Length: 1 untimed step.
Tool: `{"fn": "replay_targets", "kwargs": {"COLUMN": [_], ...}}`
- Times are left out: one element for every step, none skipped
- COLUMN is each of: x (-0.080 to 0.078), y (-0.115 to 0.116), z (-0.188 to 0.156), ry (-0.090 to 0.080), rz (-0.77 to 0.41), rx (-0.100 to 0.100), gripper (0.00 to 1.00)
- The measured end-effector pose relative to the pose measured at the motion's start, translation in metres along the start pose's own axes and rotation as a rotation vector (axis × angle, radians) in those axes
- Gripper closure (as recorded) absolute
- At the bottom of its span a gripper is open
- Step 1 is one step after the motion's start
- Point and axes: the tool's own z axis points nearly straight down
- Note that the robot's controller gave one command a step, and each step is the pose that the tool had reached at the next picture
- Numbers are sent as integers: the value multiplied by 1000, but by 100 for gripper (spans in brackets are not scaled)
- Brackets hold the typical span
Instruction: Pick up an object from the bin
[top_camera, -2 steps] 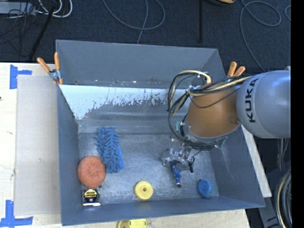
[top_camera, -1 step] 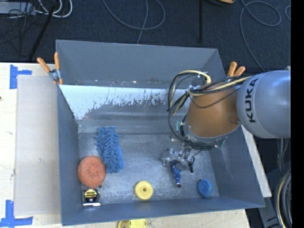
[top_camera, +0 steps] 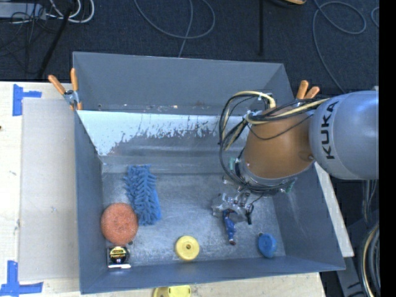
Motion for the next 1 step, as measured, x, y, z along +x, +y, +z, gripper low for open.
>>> {"fn": "replay_targets", "kwargs": {"x": [-1], "y": [0], "z": [-12], "ry": [-4], "rz": [2], "rx": [3], "gripper": [100]}}
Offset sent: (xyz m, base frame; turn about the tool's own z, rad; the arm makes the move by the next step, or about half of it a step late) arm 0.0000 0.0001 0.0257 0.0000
